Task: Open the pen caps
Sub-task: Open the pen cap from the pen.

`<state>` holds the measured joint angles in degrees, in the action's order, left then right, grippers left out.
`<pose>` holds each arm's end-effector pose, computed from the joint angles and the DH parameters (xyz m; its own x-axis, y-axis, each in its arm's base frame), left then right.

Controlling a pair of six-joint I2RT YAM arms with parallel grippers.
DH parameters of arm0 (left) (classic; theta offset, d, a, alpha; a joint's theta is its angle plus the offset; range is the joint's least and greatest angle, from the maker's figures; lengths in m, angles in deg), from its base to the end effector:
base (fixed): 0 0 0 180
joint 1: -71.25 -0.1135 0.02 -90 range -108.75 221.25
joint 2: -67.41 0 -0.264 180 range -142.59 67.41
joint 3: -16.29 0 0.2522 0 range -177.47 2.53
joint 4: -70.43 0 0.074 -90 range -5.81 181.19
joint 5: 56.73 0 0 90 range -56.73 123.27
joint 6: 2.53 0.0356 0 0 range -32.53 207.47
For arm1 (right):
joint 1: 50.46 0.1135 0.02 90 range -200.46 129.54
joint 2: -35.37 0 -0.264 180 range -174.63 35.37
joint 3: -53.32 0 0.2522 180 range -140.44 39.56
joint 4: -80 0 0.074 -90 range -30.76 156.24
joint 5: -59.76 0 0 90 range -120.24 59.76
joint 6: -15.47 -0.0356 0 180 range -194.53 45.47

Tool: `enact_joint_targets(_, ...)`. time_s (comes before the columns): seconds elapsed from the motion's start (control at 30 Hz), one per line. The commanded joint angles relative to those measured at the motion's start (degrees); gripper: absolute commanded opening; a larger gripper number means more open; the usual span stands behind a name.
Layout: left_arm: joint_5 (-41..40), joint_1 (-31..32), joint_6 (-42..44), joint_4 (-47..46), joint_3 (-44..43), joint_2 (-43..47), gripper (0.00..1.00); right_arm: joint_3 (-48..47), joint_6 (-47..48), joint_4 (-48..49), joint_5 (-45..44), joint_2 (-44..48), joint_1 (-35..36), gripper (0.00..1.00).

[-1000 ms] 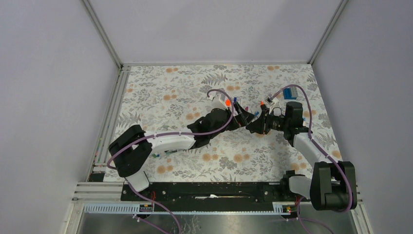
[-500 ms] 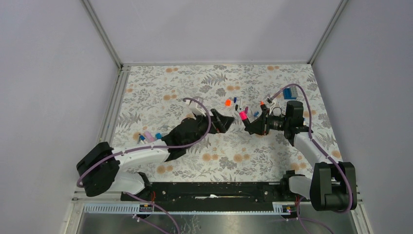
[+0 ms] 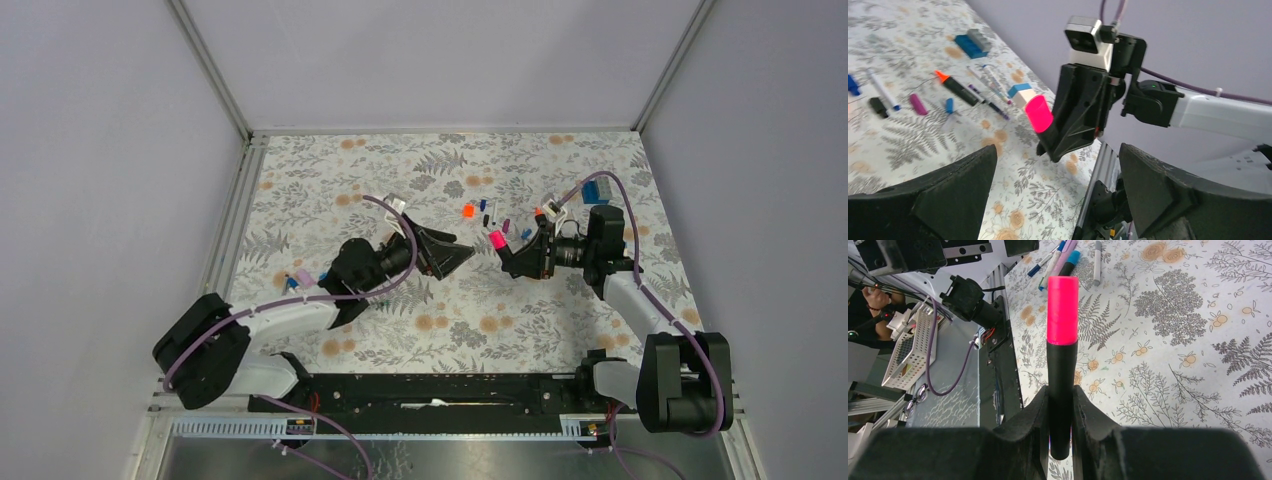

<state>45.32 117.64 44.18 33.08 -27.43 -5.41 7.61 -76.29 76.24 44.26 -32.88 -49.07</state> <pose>0.1809 -0.2007 0.2587 -0.5112 -0.4356 -0.7409 0.6870 0.3109 -0.6568 0.2291 0.0399 0.2250 -0.4695 -0.0032 -0.8830 -0.8561 0.2464 0.4543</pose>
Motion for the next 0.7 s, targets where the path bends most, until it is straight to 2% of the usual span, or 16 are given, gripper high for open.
enact_joint_targets(0.0, 9.5, -0.2, 1.6, -8.8, -4.8, -4.9, 0.99, 0.3, -1.6, 4.7, 4.1, 0.3, -0.2, 0.00)
enact_joint_targets(0.13, 13.0, -0.2, 1.1, -11.7, -7.8, -10.1, 0.99, 0.5, -2.5, 5.7, 5.3, 0.0, -0.2, 0.00)
enact_joint_targets(0.37, 13.7, -0.1, -0.1, -16.8, -11.3, -17.2, 0.96, 1.0, -4.2, 7.7, 7.4, -0.4, 0.0, 0.00)
enact_joint_targets(0.53, 17.2, -0.1, -4.5, -22.1, -14.3, -22.4, 0.80, 1.0, -4.5, 8.0, 7.7, -0.8, 0.3, 0.00)
enact_joint_targets(0.67, 19.6, -0.1, -8.6, -27.4, -15.2, -25.5, 0.61, 0.9, -4.9, 8.3, 7.7, -1.0, 0.4, 0.00)
